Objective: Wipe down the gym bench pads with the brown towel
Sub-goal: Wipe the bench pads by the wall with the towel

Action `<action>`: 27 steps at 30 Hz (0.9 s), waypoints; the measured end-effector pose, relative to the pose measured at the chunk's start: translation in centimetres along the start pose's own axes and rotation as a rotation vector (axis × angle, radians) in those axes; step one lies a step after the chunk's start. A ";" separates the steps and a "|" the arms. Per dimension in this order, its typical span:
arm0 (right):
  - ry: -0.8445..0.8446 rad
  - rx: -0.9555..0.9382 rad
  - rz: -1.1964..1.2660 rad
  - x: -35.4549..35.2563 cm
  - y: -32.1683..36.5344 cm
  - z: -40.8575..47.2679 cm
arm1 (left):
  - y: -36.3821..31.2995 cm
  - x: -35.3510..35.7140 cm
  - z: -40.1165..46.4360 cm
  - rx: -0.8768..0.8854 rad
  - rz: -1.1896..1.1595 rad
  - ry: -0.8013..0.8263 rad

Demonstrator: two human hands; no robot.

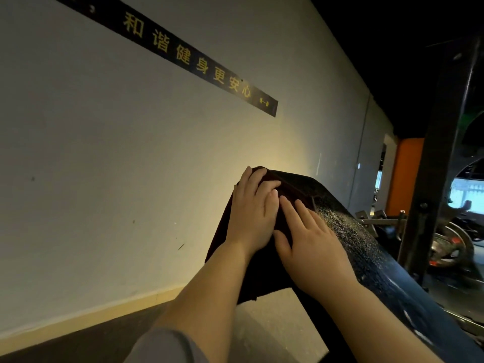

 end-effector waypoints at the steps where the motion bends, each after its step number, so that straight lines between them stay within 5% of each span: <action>1: -0.017 0.004 -0.024 0.0 0.2 -0.7 | -0.1 -0.1 -0.2 -0.002 0.020 0.018; 12: -0.113 0.000 -0.207 -1.0 -1.0 -10.9 | -3.4 2.6 -8.3 0.017 -0.104 0.017; 20: -0.127 -0.037 -0.308 -0.8 -1.5 -8.7 | -2.8 2.5 -5.8 0.160 -0.188 -0.288; 27: -0.114 0.015 -0.196 -0.5 -1.4 -9.2 | -3.2 2.5 -6.5 0.118 0.064 -0.080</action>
Point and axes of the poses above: each hand's wrist, its own z-axis towards the middle knuckle, its own x-axis out of the palm, y = z × x, the point moved 6 cm from there along z, towards the middle knuckle, and after that the axes turned 6 degrees about -x, right-handed, at the moved point
